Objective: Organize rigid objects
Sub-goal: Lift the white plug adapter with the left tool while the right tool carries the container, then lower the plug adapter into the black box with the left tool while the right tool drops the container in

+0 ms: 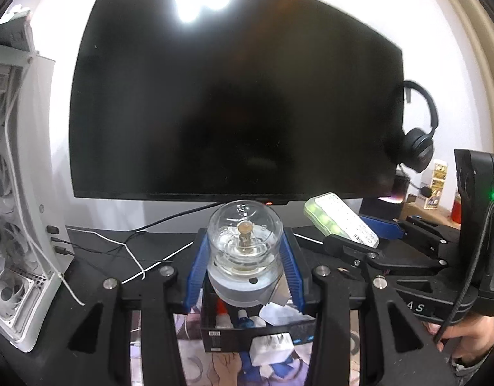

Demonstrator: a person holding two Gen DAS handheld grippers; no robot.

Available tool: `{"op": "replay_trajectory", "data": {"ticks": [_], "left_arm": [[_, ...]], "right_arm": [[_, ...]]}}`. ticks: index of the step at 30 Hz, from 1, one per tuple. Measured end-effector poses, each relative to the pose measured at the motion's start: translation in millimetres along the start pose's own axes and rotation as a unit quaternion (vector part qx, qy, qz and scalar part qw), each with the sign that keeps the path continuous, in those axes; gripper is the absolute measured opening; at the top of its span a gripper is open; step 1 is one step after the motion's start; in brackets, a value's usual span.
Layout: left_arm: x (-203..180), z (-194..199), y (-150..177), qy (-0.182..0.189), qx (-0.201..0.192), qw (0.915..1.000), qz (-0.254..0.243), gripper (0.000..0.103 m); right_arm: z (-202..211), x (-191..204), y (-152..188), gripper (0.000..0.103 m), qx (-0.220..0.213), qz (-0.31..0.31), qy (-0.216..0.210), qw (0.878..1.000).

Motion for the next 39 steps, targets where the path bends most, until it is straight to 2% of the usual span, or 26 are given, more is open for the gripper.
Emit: {"op": "replay_trajectory", "data": {"ticks": [8,14,28,39], "left_arm": [[13,-46,23,-0.010,0.033,0.9993,0.013,0.042],[20,-65,40,-0.014,0.061,0.9978,0.019,0.042],[17,-85,61,-0.007,0.098,0.9951,0.013,0.042],[19,-93,72,-0.005,0.116,0.9931,0.015,0.042]], "right_arm": [[-41,-11,22,0.056,0.043,-0.014,0.005,0.999],[-66,-17,42,0.056,0.081,-0.019,0.006,0.996],[-94,-3,73,0.056,0.146,-0.002,-0.002,0.989],[-102,1,82,0.056,0.164,0.002,-0.009,0.986]]}}
Point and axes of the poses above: each gripper's, at about its wrist camera, not at the fingertips, and z roughly against the way its jaws point, x to its left, y to its underside, the point moved 6 cm from there along -z, roughly the way its jaws point, and after that the axes turned 6 degrees about -x, right-handed, at the moved point
